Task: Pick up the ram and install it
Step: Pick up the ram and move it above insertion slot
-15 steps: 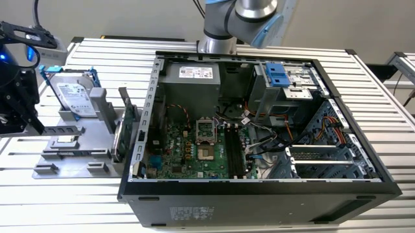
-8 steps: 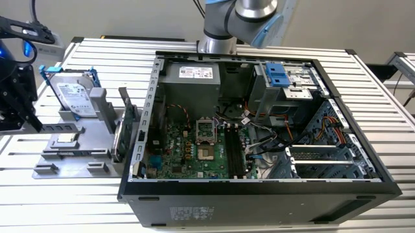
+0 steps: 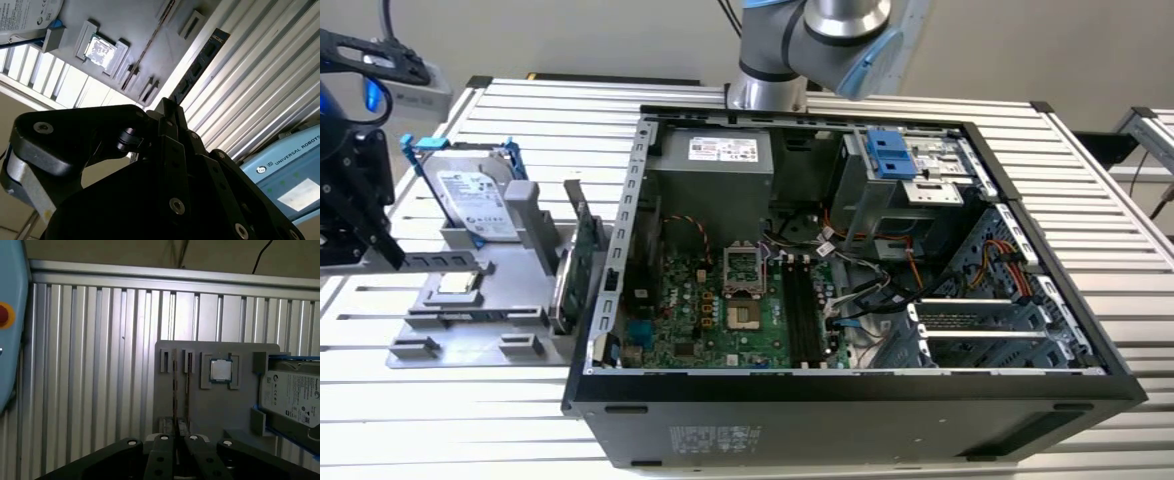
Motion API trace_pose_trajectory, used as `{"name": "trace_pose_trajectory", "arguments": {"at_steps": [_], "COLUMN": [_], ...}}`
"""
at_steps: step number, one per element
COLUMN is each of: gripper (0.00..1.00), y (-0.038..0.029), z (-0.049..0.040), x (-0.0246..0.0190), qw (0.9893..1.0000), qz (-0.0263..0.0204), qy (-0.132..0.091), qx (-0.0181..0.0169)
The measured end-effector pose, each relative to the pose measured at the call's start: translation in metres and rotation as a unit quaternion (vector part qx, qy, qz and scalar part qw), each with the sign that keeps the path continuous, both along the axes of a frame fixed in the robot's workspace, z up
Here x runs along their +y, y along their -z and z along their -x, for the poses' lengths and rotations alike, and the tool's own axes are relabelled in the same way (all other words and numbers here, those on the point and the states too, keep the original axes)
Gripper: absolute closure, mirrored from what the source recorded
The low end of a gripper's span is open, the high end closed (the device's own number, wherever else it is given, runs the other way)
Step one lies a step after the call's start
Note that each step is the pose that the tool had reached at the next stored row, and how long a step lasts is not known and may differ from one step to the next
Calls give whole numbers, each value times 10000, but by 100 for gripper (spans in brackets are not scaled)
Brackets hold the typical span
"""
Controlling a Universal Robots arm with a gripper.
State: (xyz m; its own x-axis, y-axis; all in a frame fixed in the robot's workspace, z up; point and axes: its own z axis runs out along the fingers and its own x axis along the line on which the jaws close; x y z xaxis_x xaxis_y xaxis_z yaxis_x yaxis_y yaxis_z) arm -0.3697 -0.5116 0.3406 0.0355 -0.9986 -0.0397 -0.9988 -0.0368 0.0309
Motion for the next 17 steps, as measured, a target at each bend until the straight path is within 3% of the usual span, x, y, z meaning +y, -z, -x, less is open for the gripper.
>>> {"name": "trace_pose_trajectory", "arguments": {"at_steps": [17], "gripper": [100], "y": [-116], "z": [0], "x": [0], "qw": [10000], "qz": [0], "qy": [1], "qx": [1]}}
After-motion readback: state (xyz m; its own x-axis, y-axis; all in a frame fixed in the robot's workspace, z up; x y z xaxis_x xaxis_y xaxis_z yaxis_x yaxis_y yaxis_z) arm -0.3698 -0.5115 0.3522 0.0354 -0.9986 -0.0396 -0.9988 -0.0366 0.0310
